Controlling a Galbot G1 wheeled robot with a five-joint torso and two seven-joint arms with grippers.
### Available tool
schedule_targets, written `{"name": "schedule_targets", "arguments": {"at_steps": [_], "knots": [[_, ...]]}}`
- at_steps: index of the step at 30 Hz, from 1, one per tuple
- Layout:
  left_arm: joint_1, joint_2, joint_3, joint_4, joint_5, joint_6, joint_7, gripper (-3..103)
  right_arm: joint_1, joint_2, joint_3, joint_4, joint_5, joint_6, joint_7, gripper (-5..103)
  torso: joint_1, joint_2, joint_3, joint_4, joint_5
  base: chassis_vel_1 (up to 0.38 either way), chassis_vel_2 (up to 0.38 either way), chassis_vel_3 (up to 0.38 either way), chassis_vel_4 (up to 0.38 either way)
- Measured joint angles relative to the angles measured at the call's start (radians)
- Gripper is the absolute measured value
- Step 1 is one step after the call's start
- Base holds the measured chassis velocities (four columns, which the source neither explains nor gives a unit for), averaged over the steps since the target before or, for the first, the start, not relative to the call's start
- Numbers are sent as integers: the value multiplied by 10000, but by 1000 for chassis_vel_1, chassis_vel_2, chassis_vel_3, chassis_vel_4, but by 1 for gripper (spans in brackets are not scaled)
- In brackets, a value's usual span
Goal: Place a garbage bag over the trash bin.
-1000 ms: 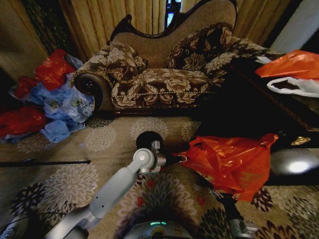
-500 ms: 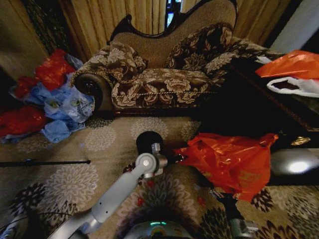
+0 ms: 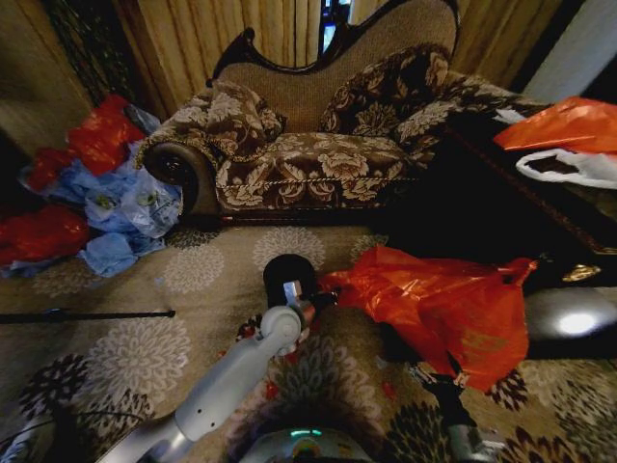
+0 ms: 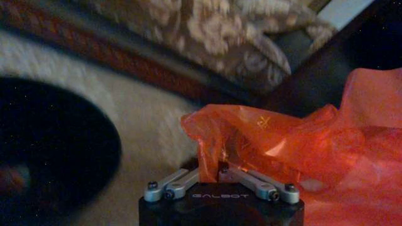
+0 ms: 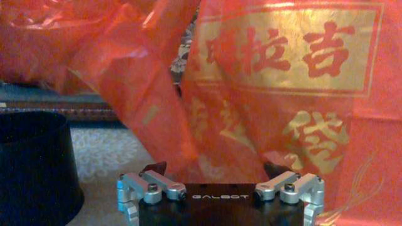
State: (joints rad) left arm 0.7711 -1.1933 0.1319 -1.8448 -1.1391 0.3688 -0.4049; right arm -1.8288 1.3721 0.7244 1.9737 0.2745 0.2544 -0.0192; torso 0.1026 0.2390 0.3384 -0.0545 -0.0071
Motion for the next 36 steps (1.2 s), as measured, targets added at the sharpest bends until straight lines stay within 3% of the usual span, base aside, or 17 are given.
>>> {"name": "schedule_targets", "arguments": {"at_steps": [3, 12, 29, 36], "knots": [[-98, 396, -421, -237, 502, -103, 29, 0, 7, -68, 151, 251, 203, -168, 87, 100, 0, 0, 0, 0, -2, 0, 0, 0, 0], [-62, 1105, -1241, -564, 709, -64, -157, 0, 5, -69, 93, 482, 222, -262, 150, 100, 0, 0, 0, 0, 0, 0, 0, 0, 0], [-93, 2137, -2370, -1196, -521, -238, -702, 0, -23, -96, -121, 1002, 297, -494, 252, 100, 0, 2, 0, 0, 0, 0, 0, 0, 0], [-414, 2575, -2584, -1146, -902, -334, -1326, 0, 33, -77, -323, 1135, 396, -579, 278, 100, 0, 2, 1, 2, -2, 0, 0, 0, 0]]}}
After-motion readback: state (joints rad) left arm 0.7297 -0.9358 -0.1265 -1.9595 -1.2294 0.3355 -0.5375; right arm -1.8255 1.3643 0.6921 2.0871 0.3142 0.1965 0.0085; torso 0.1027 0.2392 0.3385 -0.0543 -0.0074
